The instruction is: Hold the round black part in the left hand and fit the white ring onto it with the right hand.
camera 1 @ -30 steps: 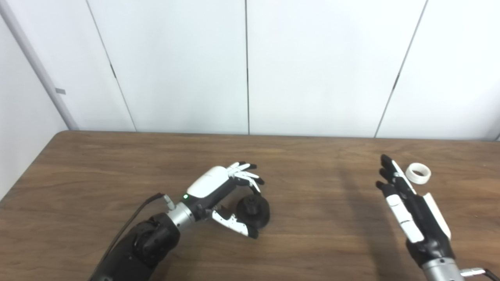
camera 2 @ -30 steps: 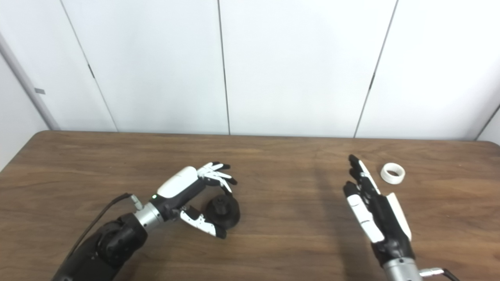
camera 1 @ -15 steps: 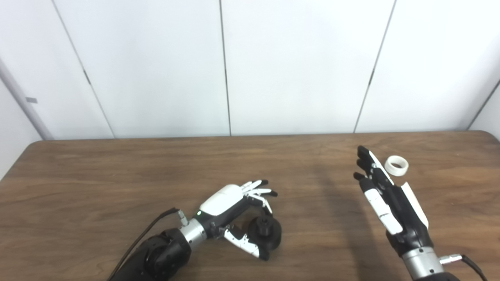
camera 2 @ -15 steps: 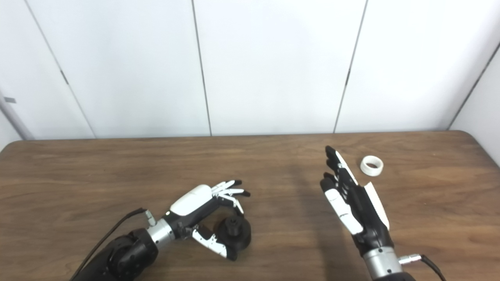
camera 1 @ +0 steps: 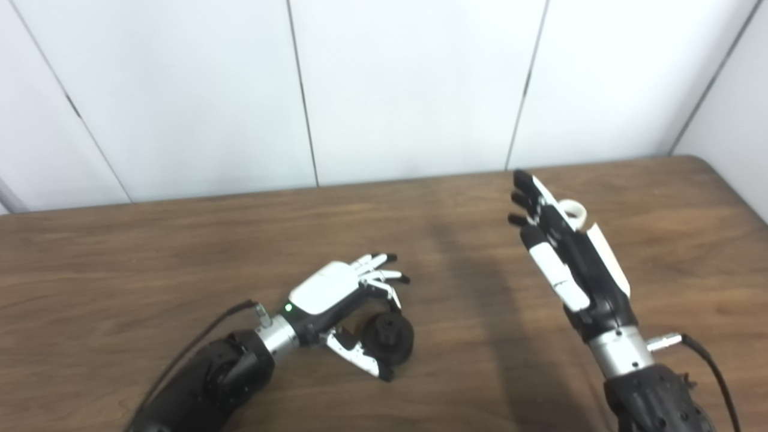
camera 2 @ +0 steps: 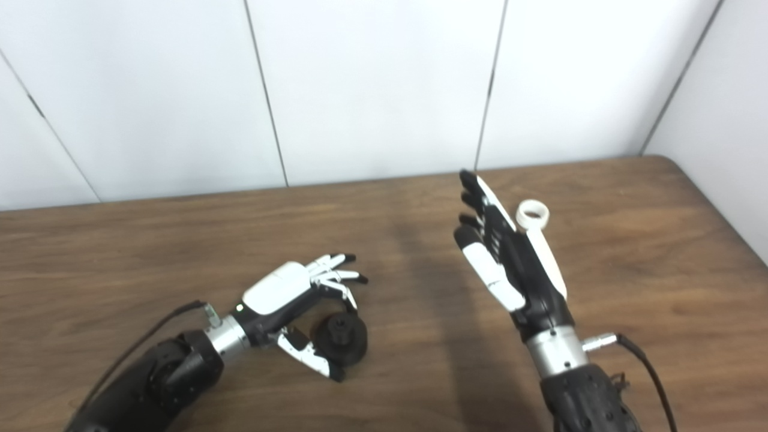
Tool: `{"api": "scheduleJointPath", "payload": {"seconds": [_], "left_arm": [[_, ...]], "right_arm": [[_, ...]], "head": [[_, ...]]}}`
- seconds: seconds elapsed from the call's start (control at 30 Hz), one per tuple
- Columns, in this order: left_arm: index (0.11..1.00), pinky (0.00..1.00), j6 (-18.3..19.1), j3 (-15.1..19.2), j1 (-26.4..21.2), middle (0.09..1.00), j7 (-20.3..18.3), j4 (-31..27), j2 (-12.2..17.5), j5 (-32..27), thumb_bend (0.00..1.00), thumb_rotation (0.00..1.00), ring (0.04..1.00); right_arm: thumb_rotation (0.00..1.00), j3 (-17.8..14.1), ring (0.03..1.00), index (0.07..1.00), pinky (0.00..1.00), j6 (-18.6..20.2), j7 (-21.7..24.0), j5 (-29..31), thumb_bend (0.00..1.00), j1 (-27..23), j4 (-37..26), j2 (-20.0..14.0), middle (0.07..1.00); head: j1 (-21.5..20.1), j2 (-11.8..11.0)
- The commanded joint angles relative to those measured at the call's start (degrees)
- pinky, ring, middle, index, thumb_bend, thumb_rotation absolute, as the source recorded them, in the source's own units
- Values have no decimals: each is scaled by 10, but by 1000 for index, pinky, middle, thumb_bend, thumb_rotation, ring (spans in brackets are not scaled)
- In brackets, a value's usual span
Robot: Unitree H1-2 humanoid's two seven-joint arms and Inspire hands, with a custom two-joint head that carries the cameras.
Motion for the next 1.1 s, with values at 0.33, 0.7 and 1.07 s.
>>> {"api": "scheduleJointPath", "payload": {"seconds": [0.33, 0.7, 1.07], "left_arm": [[483, 1000, 4, -86, -28, 856, 81, 36, 48, 14, 524, 50, 979], [483, 1000, 4, -111, -27, 856, 105, 48, 42, 4, 524, 50, 977], [482, 1000, 4, -111, -18, 851, 103, 62, 21, -18, 524, 52, 967]], "right_arm": [[840, -8, 942, 920, 872, 15, -2, -16, 527, -21, -39, -7, 958], [795, -30, 928, 905, 832, 41, 6, -57, 476, -39, -51, -53, 942], [355, -66, 850, 851, 753, 90, 15, -111, 515, -79, 10, -133, 868]], "head": [[-33, -2], [-53, -10], [-61, -19]]}}
